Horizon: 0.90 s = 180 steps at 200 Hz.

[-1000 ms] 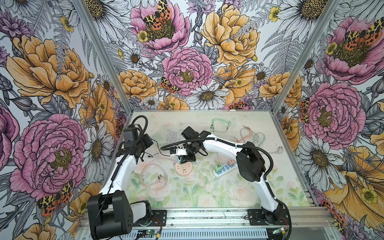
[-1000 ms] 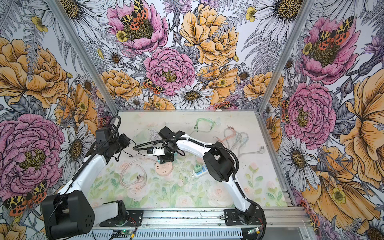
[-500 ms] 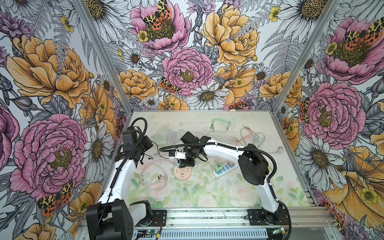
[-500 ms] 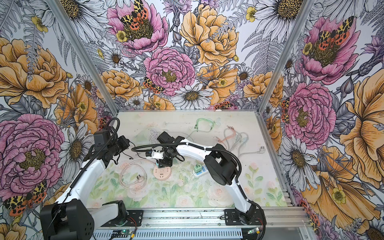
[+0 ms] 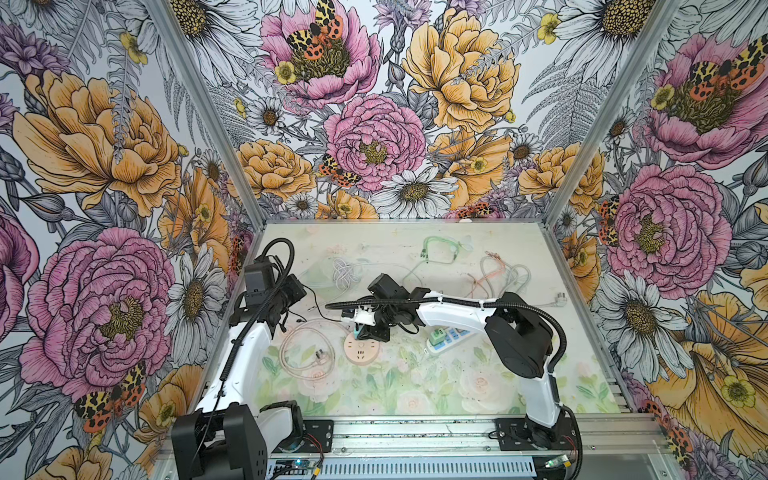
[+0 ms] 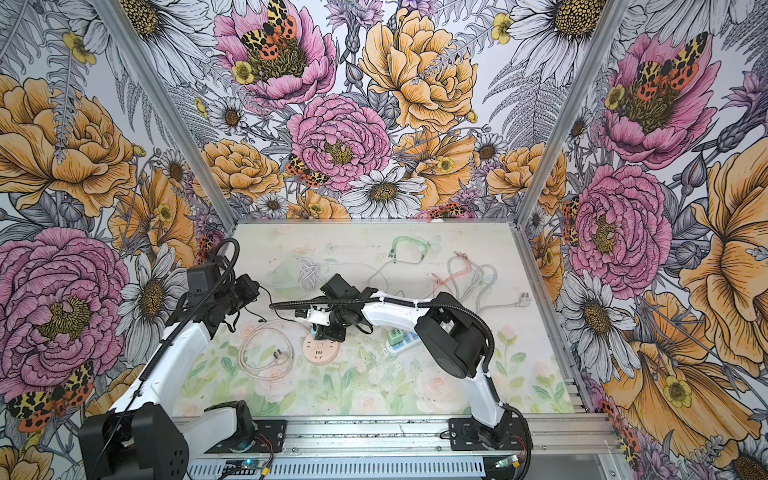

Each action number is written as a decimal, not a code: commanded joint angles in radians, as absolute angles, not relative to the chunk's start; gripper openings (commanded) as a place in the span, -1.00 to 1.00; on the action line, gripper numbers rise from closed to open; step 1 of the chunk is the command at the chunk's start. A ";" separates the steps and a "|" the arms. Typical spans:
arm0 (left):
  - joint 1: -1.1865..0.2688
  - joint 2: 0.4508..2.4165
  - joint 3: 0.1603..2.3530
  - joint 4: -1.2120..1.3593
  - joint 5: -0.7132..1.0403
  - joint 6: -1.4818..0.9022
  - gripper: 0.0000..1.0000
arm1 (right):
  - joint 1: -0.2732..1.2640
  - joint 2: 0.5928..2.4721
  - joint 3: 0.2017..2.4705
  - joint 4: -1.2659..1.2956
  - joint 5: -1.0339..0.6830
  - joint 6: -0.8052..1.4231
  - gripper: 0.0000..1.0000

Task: Insert the plug
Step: 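Align the teal charger prongs over the pink socket holes with the right gripper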

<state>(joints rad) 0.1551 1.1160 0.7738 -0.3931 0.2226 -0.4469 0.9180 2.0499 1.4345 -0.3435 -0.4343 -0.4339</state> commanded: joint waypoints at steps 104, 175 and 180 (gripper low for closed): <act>0.160 1.109 0.767 -0.403 0.246 -0.461 -0.78 | 0.950 2.136 1.273 -0.462 -0.327 -0.505 -0.86; 0.147 1.125 0.773 -0.411 0.243 -0.456 -0.77 | 0.951 2.220 1.339 -0.587 -0.329 -0.529 -0.87; 0.147 1.124 0.772 -0.410 0.242 -0.456 -0.77 | 0.951 2.223 1.346 -0.599 -0.326 -0.533 -0.85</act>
